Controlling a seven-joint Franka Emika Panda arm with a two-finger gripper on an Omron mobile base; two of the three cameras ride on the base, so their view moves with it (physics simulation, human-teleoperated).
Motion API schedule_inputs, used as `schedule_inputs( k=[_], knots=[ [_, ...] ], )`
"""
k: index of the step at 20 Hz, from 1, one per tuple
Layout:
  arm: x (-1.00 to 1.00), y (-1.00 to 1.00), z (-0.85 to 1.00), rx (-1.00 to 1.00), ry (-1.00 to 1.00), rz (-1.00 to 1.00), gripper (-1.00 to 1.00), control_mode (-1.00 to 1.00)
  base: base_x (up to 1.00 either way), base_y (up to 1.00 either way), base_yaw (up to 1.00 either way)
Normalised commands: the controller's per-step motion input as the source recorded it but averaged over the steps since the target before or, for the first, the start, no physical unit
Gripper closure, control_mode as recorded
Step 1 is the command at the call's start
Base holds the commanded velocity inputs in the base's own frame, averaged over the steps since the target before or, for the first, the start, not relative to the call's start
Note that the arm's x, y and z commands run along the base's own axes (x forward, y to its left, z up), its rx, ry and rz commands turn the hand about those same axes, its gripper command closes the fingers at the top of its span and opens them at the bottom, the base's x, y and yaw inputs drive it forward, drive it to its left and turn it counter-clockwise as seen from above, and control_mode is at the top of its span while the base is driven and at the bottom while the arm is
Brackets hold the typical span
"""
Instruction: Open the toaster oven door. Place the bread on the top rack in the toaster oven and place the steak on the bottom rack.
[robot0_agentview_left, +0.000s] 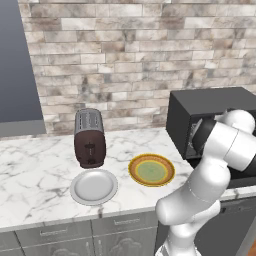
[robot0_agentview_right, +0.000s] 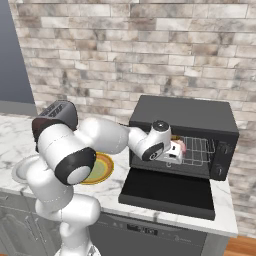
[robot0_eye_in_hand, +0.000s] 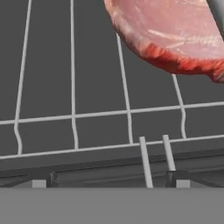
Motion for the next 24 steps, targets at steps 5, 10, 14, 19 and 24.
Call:
schedule_inputs(
  k=[5, 10, 14, 19, 24],
  knots=[
    [0.28, 0.0, 0.0, 0.02, -0.15, 0.0, -1.0, -1.0, 0.0, 0.0, 0.0],
    [0.33, 0.0, 0.0, 0.0, -0.05, 0.0, -1.0, -1.0, 0.0, 0.0, 0.0],
    [0.24, -0.02, 0.0, 0.0, 0.0, 0.0, -1.0, -1.0, 0.0, 0.0, 0.0],
    [0.23, -0.07, 0.03, 0.0, 0.0, 0.0, -1.0, -1.0, 0.0, 0.0, 0.0],
    [0.05, -0.06, 0.08, 0.0, 0.0, 0.0, -1.0, -1.0, 0.0, 0.0, 0.0]
  ],
)
